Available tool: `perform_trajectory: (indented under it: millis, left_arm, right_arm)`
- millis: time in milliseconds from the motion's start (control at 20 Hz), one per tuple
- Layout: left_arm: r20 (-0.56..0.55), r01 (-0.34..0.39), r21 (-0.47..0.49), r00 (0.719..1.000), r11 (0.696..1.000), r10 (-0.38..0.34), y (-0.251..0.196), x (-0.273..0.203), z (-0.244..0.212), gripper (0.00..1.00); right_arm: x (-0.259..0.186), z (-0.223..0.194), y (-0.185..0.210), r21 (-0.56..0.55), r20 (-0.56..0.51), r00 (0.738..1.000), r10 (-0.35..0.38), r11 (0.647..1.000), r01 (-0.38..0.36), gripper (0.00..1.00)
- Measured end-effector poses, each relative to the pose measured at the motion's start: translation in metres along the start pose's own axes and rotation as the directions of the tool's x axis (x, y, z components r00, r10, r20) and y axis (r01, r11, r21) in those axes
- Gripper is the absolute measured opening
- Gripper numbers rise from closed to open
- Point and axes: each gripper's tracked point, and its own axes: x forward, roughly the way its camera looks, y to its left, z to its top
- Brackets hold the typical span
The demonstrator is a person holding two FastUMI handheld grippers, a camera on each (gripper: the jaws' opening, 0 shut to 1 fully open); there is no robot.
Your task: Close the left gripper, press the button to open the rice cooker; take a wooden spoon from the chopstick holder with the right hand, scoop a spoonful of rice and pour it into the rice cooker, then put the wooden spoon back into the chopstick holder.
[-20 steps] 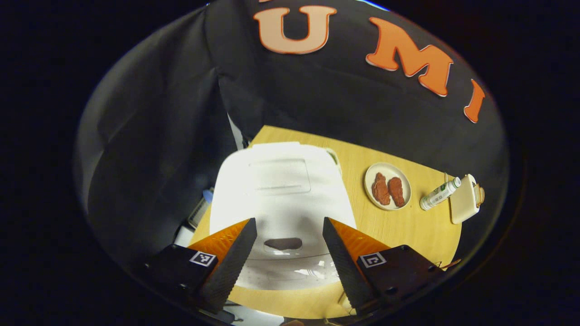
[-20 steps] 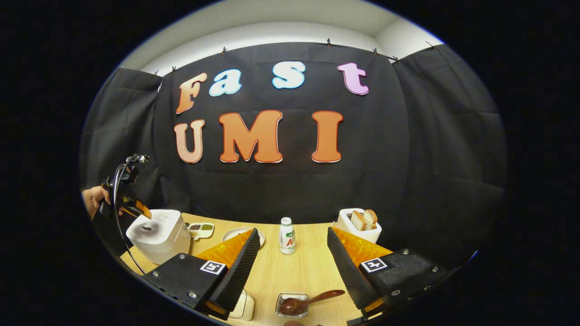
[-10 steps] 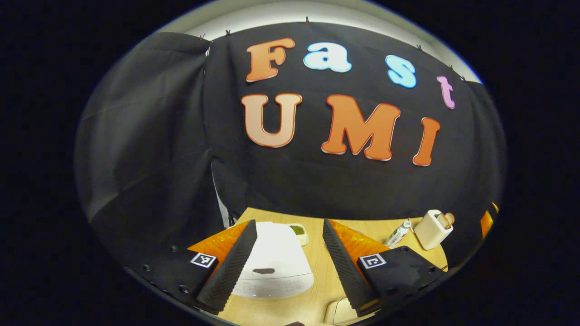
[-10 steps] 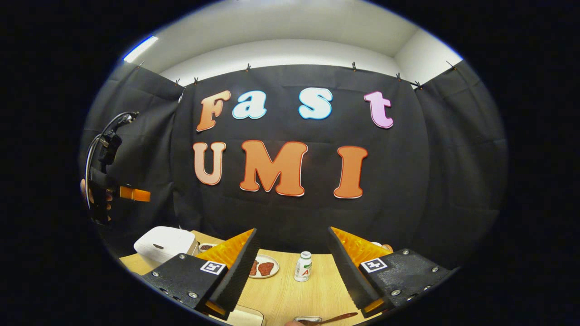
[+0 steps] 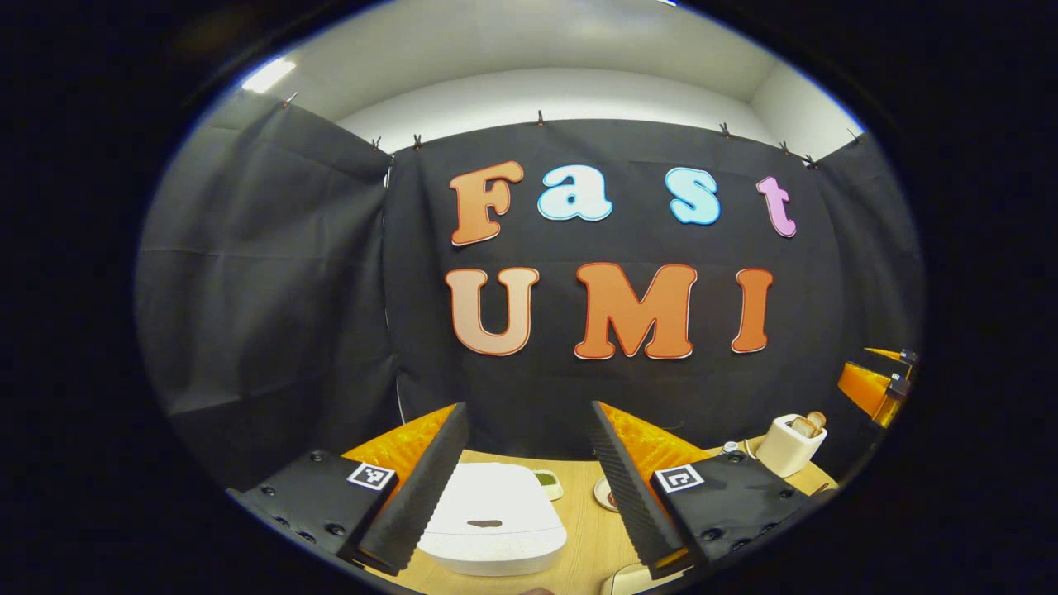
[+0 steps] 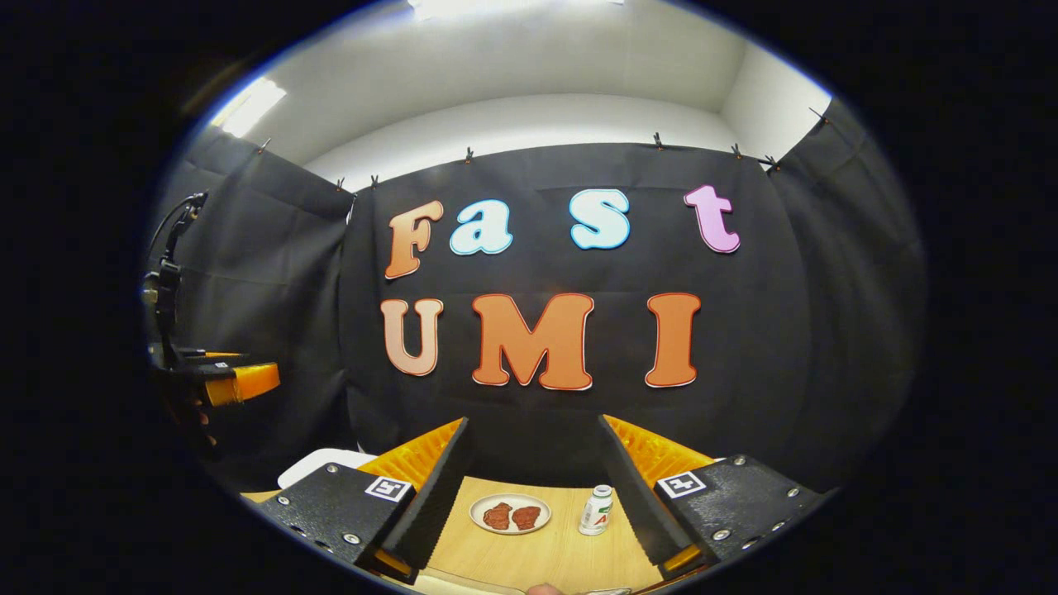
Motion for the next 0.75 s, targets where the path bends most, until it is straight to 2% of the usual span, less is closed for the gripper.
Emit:
perform_trajectory:
  millis: [50,100,150,250,300,350,400,450,500,750]
  left_arm:
    - [0.015,0.018,-0.004,1.0,1.0,-0.018,-0.008,-0.004,0.001,0.99]
    - [0.036,0.036,0.0,0.999,0.999,-0.036,-0.014,-0.009,0.004,0.99]
    - [0.063,0.046,0.017,0.997,0.999,-0.047,-0.018,-0.012,0.008,0.99]
    - [0.103,0.046,0.057,0.993,0.997,-0.052,-0.025,-0.016,0.012,1.0]
    - [0.103,0.049,0.071,0.993,0.996,-0.056,-0.031,-0.018,0.008,0.99]
    - [0.102,0.062,0.075,0.992,0.995,-0.07,-0.039,-0.02,0.006,0.98]
    - [0.097,0.068,0.07,0.992,0.995,-0.075,-0.044,-0.021,0.005,0.96]
    - [0.092,0.08,0.058,0.992,0.995,-0.085,-0.048,-0.023,0.003,0.95]
    - [0.085,0.087,0.045,0.992,0.995,-0.091,-0.051,-0.024,0.002,1.0]
    - [0.069,0.087,0.012,0.994,0.996,-0.088,-0.054,-0.021,-0.002,1.0]
  right_arm:
    - [0.001,0.002,0.001,0.0,0.01,1.0,0.004,1.0,-0.004,0.97]
    - [0.001,0.001,0.003,-0.005,0.018,1.0,0.008,1.0,-0.008,0.97]
    - [0.001,0.0,0.006,-0.012,0.018,1.0,0.015,1.0,-0.015,0.92]
    - [0.002,-0.009,0.013,-0.018,-0.007,0.999,0.031,0.999,-0.031,0.93]
    - [0.001,-0.013,0.015,-0.018,-0.016,0.999,0.039,0.999,-0.039,0.97]
    - [0.0,-0.015,0.018,-0.02,-0.023,0.999,0.044,0.999,-0.044,0.93]
    - [0.001,-0.016,0.019,-0.024,-0.025,0.999,0.045,0.999,-0.045,0.97]
    - [0.0,-0.014,0.02,-0.032,-0.023,0.999,0.046,0.998,-0.047,0.97]
    - [0.0,-0.016,0.019,-0.039,-0.021,0.999,0.043,0.998,-0.043,0.97]
    - [-0.003,-0.019,0.015,-0.045,-0.021,0.999,0.028,0.999,-0.029,0.97]
